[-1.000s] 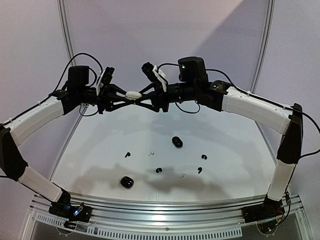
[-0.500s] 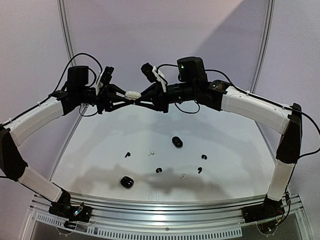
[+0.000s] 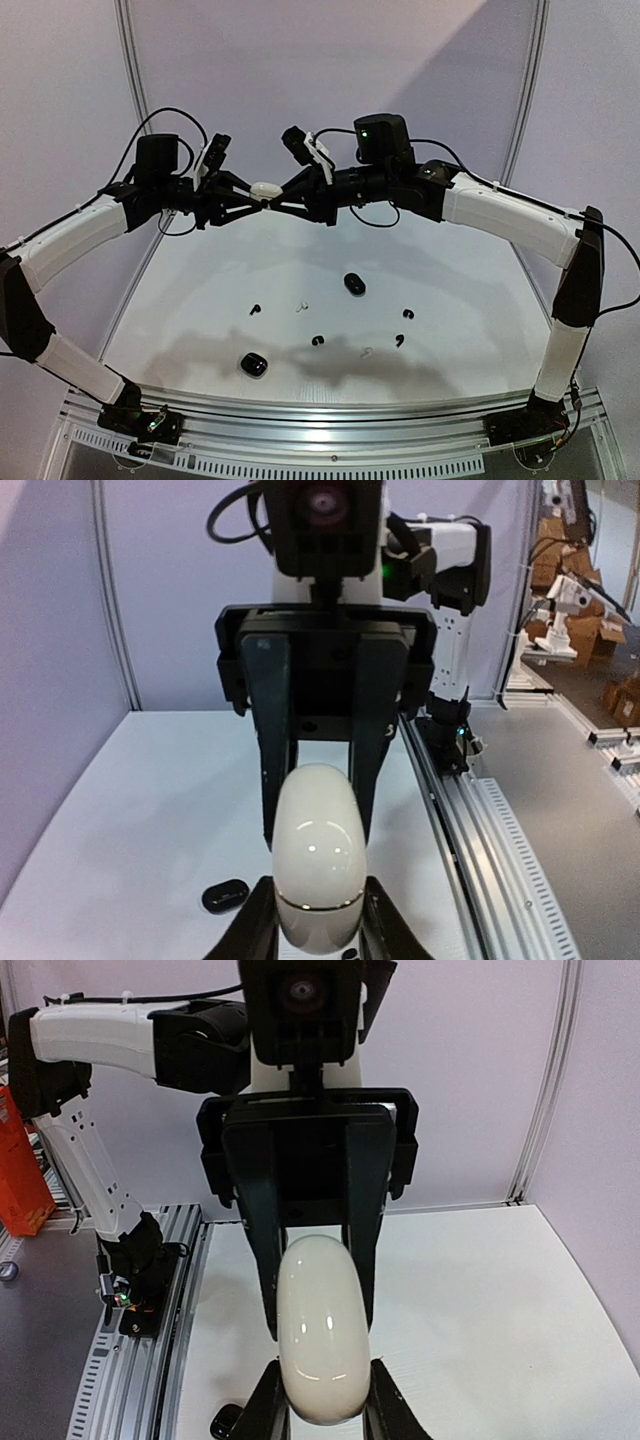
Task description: Insert the wireless bluetooth earbuds into the charging case
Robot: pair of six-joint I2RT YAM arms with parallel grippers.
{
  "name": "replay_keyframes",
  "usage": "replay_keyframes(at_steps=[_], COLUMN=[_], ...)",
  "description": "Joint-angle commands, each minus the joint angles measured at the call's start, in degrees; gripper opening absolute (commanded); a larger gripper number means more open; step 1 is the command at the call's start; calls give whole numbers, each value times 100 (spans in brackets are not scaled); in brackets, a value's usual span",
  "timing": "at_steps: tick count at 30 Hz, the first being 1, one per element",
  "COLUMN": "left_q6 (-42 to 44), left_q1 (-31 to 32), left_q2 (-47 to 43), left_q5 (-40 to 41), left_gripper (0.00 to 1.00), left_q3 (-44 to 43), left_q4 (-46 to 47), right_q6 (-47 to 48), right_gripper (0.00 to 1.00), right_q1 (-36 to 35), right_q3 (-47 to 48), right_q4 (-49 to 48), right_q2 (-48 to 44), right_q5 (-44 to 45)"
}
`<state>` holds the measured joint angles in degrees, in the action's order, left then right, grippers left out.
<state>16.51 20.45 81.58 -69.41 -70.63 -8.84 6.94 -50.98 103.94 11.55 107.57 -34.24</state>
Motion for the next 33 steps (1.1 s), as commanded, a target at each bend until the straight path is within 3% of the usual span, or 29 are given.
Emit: replay_keyframes(at_steps=[1,4,7,11,13,24,30,33], left_q6=[15,26,18,170,365,1373,2943,3271], left_q1=[-32,-32,-36,-36,-41,-34,-10,-4], left_q2=[-55,-55,-61,-74,-89,-107,-131,-159], left_q5=[19,-12,-57,-43,-30,-98,145,262], left_gripper=[18,2,0,0,0,0,0,0], left_q3=[62,59,66,106,111,65,41,41], left_q4=[-78,-46,23,-4,-52,-405,-1183,-1294], right_q6=[45,40,36,-19,-49,-144,-185,-163], right_gripper=[6,6,9,47,56,57,56,55], right_q1=[-8,-3,-1,-6,-5,-7,-5,8], right_q3=[126,126,120,80,71,100,221,264], right_q4=[-61,-73,-30,-86,-147,-168,-134,-71], right_q2=[-77,-63,-44,-61,-77,52,78,112], right_q5=[22,38,91,313,420,952,1009,1059])
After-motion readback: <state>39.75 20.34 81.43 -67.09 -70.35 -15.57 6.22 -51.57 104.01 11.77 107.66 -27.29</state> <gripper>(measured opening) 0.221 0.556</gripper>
